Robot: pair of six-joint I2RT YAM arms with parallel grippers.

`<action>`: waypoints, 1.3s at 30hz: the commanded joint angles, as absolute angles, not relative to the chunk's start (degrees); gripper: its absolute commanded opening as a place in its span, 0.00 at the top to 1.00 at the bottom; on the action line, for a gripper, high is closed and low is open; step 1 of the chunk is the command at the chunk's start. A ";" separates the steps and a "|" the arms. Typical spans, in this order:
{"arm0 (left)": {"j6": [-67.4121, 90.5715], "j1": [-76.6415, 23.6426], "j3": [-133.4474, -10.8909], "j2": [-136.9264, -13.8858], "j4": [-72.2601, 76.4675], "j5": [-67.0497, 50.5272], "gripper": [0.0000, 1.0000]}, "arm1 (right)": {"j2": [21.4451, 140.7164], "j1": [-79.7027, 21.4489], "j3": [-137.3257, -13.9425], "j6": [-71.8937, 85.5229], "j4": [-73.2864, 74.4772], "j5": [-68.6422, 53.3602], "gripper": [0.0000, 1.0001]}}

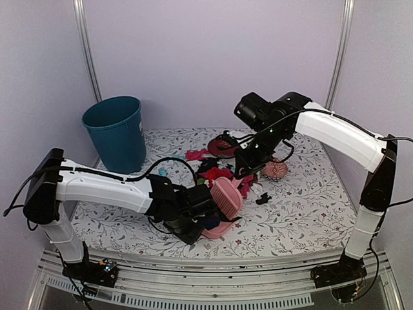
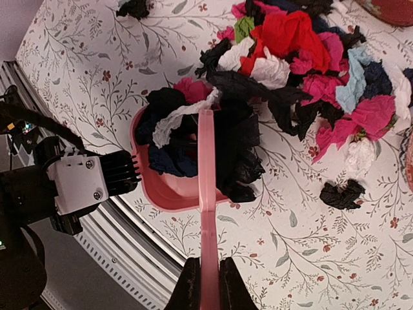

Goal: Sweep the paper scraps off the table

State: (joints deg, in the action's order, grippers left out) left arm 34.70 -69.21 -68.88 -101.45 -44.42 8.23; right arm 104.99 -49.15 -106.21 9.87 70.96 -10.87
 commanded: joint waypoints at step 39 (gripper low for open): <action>39.19 -66.02 -64.85 -94.36 -45.84 12.38 0.85 | 106.53 -51.58 -115.60 13.54 67.32 -13.50 0.98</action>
